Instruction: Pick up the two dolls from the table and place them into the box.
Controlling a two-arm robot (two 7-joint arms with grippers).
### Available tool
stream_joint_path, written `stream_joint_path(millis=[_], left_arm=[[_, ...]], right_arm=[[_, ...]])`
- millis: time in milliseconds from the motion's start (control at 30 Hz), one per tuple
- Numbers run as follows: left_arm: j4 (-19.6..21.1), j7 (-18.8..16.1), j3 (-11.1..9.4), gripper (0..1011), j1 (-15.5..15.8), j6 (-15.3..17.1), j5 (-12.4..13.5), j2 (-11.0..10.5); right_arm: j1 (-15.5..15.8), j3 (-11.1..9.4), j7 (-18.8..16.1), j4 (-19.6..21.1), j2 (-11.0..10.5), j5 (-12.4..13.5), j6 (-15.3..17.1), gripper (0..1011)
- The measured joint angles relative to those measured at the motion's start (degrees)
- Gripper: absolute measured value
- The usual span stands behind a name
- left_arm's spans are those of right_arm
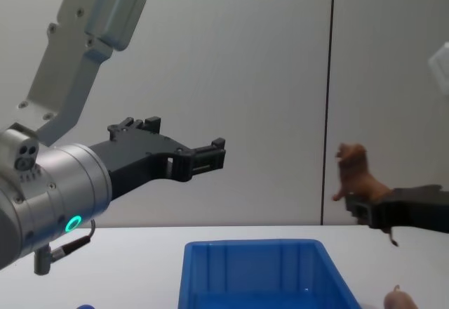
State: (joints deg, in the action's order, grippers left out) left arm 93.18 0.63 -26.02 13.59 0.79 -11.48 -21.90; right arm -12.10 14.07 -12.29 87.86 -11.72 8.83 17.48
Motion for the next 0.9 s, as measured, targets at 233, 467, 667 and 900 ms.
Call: stream_joint_path(millis=[233, 467, 667, 900], left_arm=[[0.0, 0.0, 0.0, 1001, 0.0, 0.0, 0.0, 0.0], [0.0, 0.0, 0.0, 1001, 0.0, 0.0, 0.0, 0.0], [0.0, 0.0, 0.0, 1001, 0.0, 0.0, 0.0, 0.0], [0.0, 0.0, 0.0, 1001, 0.0, 0.0, 0.0, 0.0]], right_arm=[[-2.2, 0.8, -6.7, -1.0, 0.8, 0.2, 3.0, 301], [-4.3, 1.6, -11.9, -2.8, 1.7, 0.5, 6.3, 301], [-6.8, 2.5, -16.9, -5.5, 2.8, 0.6, 9.6, 342], [-8.9, 3.3, -20.8, -8.2, 3.8, 0.7, 11.9, 559]])
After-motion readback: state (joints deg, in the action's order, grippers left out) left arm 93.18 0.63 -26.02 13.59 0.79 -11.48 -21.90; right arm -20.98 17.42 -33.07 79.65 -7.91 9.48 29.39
